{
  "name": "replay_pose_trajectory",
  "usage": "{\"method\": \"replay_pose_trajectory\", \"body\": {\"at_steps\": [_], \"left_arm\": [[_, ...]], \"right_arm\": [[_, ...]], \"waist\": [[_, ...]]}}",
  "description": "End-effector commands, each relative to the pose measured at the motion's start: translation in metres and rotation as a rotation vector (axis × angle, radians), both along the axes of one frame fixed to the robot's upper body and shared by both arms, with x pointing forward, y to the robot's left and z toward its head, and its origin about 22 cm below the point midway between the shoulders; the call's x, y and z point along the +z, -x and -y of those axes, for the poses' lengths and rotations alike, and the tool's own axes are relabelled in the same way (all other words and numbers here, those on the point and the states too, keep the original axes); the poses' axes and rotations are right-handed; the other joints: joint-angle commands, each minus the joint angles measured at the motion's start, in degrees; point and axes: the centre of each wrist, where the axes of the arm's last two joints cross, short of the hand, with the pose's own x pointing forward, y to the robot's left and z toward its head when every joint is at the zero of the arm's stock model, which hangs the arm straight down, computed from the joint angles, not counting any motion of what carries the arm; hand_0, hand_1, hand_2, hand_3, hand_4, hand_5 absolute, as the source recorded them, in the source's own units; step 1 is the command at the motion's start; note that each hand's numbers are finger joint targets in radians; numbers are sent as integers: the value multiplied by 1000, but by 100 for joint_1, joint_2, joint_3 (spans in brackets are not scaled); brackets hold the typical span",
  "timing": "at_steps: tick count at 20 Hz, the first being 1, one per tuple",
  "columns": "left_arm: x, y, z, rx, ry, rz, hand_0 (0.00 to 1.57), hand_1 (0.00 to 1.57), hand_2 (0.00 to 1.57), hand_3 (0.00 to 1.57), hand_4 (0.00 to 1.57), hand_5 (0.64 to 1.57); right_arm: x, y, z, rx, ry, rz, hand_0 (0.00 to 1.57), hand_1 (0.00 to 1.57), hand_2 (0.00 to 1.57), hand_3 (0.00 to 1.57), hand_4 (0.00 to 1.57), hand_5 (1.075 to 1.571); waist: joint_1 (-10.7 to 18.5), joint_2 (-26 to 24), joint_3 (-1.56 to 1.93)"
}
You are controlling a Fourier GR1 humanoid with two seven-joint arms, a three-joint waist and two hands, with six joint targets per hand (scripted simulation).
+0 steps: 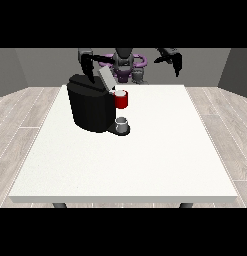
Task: Insert the coffee pod into the coffee machine and close the lid
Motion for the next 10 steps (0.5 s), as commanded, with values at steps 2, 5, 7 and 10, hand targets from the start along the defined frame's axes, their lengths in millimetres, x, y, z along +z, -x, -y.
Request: {"method": "replay_pose_trajectory", "body": {"at_steps": [2,5,7,10], "left_arm": [[9,8,6,-7,22,-11,0,0,0,0,336,1571],[0,12,-13,44,-48,50,0,0,0,0,331,1571],[-1,23,-26,60,-54,29,0,0,0,0,299,1571],[-12,25,-14,66,-48,1,0,0,0,0,361,1571]], "right_arm": [[13,-12,-7,31,30,17,0,0,0,0,0,1571],[11,-12,-20,83,32,51,0,0,0,0,0,1571],[1,-9,-11,75,36,41,0,0,0,0,0,1571],[20,-16,-42,106,79,28,0,0,0,0,129,1571]], "waist": [[65,90,0],[-115,371,-1],[-81,272,-1],[-145,221,-2]]}}
